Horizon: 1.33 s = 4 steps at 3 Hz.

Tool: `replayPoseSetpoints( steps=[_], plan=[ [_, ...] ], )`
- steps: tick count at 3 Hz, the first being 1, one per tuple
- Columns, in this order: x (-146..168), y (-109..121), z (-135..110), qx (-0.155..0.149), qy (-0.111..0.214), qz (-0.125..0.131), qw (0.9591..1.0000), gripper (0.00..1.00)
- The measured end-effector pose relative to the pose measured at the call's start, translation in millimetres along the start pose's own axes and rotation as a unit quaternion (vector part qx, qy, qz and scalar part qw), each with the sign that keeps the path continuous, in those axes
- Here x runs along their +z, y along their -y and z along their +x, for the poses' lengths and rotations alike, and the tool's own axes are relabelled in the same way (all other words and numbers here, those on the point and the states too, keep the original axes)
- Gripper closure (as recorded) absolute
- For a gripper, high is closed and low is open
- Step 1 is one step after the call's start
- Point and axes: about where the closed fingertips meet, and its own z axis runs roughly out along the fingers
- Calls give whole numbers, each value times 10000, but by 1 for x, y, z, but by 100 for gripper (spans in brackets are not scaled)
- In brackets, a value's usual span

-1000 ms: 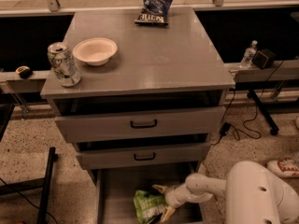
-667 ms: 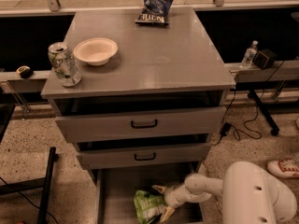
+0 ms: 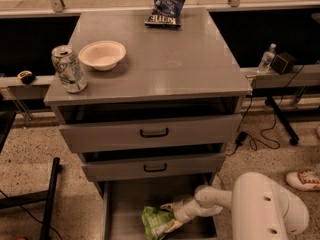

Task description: Pick green rice chip bag from bottom drawer and place on counter

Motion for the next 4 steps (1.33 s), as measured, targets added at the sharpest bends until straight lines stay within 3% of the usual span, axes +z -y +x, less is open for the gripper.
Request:
replayPoseSetpoints(
  steps=[2,3,4],
  plan=[
    [4,2,-6,-44,312,34,9995,92],
    [3,2,-7,-44,312,34,9995,100],
    [-15,1,-13,-167,626,272,9975,100]
  ],
)
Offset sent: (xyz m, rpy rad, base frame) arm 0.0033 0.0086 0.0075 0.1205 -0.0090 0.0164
